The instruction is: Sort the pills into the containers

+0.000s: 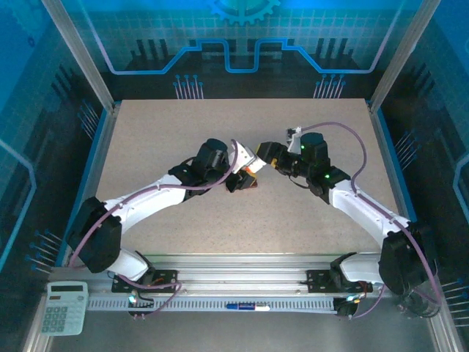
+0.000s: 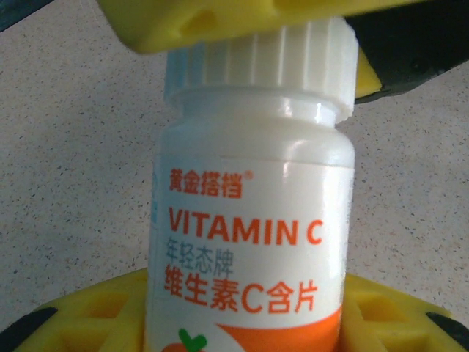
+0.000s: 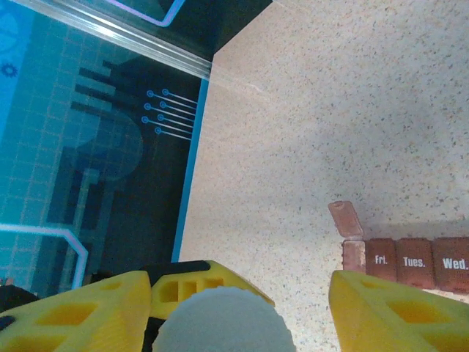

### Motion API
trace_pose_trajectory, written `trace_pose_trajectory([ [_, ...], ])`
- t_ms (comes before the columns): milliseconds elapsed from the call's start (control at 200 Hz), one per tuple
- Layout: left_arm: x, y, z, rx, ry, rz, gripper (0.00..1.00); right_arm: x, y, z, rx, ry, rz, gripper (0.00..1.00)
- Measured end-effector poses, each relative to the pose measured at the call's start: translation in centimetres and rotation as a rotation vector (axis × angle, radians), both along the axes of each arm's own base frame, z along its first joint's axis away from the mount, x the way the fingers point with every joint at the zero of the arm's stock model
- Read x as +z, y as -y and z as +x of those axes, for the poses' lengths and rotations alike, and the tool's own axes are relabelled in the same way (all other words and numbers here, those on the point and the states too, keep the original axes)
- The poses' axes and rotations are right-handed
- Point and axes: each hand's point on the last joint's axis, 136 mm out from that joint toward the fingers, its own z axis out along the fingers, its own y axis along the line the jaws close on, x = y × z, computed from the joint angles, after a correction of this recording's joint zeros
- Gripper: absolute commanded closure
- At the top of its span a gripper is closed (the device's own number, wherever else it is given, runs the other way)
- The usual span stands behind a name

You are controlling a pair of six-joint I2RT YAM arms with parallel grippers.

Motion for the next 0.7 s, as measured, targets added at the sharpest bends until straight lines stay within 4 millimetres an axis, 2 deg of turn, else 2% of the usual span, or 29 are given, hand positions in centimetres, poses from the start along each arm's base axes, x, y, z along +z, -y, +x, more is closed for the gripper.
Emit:
trace_pose_trajectory([
  [75,-0.1,0.0,-0.1,0.000,-0.003,0.003,1.00,0.2,0.0,0.0,-0.001,0.001,0.008,0.62],
  [175,-0.1,-0.1,0.0,0.004,-0.001,0.004,1.00,0.4,-0.1,0.1,0.001,0.017,0.004,0.66],
  [385,0.0,0.0,-0.1,0.005,-0.024,-0.016,1.00,0.4,0.1,0.0,0.058,0.100,0.010,0.66],
  [540,0.5,0.1,-0.6,-0.027,-0.106,-0.099,1.00,0.7,0.9,-0.2,0.125,0.222,0.051,0.64],
  [700,1.4,-0.5,-0.2,-0.023,-0.172,-0.184,1.00,1.4,1.5,-0.3,0.157,0.297,0.067,0.60],
])
